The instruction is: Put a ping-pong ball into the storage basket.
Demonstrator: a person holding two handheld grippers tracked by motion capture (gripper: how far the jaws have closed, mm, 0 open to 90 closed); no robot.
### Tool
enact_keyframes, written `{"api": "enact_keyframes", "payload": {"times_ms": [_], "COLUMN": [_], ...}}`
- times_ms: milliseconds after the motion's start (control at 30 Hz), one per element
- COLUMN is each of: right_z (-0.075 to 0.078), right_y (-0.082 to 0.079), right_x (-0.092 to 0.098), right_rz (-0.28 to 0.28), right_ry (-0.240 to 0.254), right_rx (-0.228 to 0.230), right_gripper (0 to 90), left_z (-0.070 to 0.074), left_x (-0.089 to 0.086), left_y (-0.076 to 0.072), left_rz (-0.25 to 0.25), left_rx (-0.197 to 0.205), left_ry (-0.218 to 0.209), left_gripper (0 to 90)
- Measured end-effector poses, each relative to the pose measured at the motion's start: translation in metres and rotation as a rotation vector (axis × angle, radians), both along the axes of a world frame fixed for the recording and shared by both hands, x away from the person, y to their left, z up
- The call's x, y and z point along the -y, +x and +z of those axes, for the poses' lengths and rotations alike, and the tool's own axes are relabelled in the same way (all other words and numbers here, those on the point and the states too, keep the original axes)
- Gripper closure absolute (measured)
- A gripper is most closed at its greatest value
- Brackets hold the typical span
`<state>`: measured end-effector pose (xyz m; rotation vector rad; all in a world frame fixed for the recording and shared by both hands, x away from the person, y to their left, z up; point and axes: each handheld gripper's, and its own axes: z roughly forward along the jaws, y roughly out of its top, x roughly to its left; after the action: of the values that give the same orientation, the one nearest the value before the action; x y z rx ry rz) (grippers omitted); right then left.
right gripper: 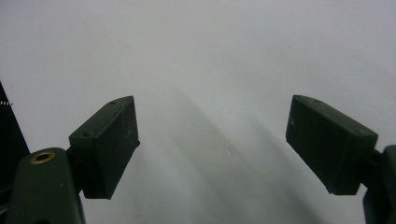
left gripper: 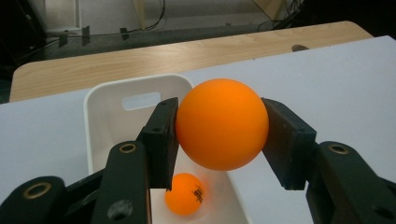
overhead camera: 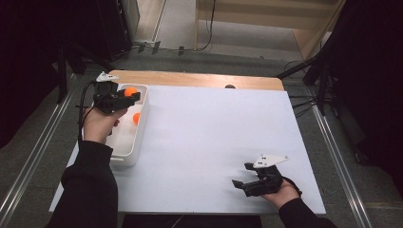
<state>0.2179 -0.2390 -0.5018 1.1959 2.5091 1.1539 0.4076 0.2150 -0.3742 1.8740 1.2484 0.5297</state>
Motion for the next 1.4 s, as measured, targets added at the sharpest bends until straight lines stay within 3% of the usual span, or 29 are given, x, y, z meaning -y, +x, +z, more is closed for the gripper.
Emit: {"api": "enact_keyframes", "payload": {"times_ms": [333,933,1100,1400], "right_z": [0.0,0.0,0.0,-0.001], "right_y": [-0.001,-0.007,-0.009,-0.013], "right_x": [0.001,0.006,0.008,0.011], "right_rz": [0.002,-0.021,-0.025,-0.043], "right_ry": [0.002,0.005,0.008,0.01], "right_rx": [0.006,0.006,0.01,0.007], "right_gripper": [15.6,15.6,15.6,15.6], "left_z": [-0.007,-0.017,-0.02,-0.026], "left_x": [-0.001,0.003,0.005,0.007], "left_y": [0.007,0.022,0.025,0.032], "left_rz": [0.043,0.094,0.095,0.125], "left_rx": [-0.011,0.007,0.012,0.013], "left_ry": [0.003,0.002,0.025,0.007], "left_gripper": [49.9,50.1,49.9,49.9]}}
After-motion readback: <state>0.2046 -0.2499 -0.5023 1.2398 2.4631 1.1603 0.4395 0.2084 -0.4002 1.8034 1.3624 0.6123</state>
